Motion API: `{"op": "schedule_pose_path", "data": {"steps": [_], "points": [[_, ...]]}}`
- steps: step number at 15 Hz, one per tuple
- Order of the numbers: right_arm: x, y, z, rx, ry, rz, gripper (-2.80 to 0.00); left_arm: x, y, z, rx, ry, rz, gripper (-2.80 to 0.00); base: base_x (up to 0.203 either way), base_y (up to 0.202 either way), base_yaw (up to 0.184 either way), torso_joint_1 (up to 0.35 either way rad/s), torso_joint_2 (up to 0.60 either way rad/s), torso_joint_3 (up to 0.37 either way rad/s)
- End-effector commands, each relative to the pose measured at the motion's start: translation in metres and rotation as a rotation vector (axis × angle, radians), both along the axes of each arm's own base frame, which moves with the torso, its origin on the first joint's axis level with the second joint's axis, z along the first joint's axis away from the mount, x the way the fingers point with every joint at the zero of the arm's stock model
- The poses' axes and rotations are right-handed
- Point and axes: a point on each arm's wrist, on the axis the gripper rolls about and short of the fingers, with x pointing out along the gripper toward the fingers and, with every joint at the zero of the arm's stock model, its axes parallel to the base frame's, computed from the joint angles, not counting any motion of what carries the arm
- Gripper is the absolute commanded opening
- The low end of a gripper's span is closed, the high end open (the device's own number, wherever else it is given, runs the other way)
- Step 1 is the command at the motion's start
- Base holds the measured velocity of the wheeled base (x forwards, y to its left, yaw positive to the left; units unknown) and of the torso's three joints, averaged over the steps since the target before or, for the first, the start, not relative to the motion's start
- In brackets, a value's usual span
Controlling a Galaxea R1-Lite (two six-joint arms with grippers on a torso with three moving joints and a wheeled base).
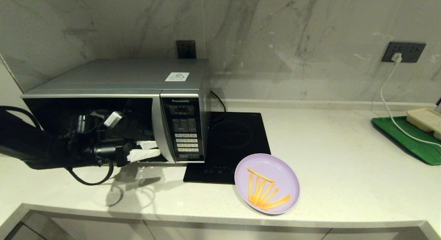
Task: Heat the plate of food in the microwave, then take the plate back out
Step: Open the microwave oven
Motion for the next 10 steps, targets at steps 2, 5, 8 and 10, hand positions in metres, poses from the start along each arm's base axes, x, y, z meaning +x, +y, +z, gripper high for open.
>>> {"op": "schedule_pose_path", "data": {"steps": [2,5,8,10], "points": [[0.0,0.0,0.0,0.0,0.002,-0.001,-2.8,-0.039,0.016,0.01,-0.024,0.052,0.044,0.0,0.0,0.0,0.0,0.0,0.0,0.0],[0.0,0.0,0.0,0.0,0.002,-0.001,-2.8,-0.04,0.019,0.009,-0.024,0.057,0.054,0.0,0.0,0.0,0.0,0.0,0.0,0.0],[0.0,0.0,0.0,0.0,0.002,0.0,-2.8,-0.038,0.02,0.006,0.004,0.058,0.082,0.0,0.0,0.0,0.0,0.0,0.0,0.0],[0.0,0.0,0.0,0.0,0.002,0.0,-2.8,-0.027,0.024,-0.001,0.051,0.026,0.124,0.0,0.0,0.0,0.0,0.0,0.0,0.0]]}}
